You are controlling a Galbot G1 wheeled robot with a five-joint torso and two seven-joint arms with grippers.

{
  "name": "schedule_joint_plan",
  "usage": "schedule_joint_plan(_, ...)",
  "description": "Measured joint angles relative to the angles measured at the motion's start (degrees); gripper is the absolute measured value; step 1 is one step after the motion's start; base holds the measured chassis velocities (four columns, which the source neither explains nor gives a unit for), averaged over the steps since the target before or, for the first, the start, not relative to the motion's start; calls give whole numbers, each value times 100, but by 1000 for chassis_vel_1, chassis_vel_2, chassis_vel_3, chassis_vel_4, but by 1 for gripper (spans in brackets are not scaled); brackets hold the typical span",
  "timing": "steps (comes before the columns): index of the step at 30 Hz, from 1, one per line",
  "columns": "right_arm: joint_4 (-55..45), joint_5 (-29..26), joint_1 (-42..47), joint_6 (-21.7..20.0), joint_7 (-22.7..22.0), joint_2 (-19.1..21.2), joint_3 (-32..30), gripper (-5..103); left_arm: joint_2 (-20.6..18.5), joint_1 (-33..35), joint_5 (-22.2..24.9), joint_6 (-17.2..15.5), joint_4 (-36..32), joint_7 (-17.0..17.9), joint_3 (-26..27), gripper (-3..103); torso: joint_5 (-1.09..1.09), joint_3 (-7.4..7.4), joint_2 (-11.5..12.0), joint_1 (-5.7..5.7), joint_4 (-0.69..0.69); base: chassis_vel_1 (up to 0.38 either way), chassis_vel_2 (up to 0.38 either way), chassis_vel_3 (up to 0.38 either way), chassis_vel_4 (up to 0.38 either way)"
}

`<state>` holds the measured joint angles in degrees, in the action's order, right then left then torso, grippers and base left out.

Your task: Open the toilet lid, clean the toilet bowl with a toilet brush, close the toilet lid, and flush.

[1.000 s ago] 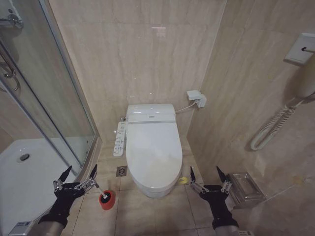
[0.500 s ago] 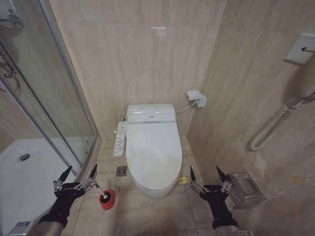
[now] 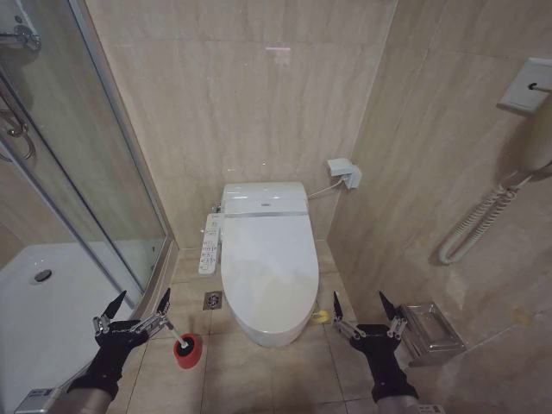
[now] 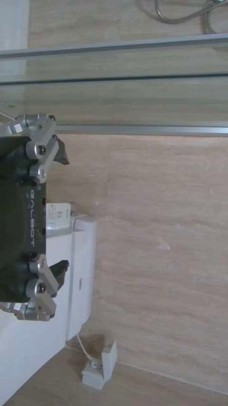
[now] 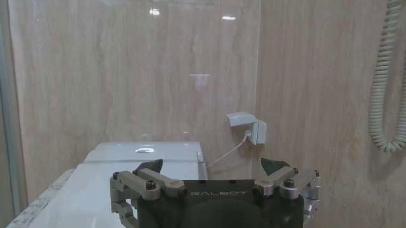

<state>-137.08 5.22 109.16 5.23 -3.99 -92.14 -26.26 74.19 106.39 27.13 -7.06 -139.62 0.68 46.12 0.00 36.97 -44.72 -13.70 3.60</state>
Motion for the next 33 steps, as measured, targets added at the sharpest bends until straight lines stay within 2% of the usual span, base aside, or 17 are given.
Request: schedule_joint_plan(33, 0, 0, 0, 0, 0, 0, 0, 100, 0, 0, 0, 0, 0, 0, 0, 98, 0, 0, 0, 0, 0, 0, 0, 0, 0)
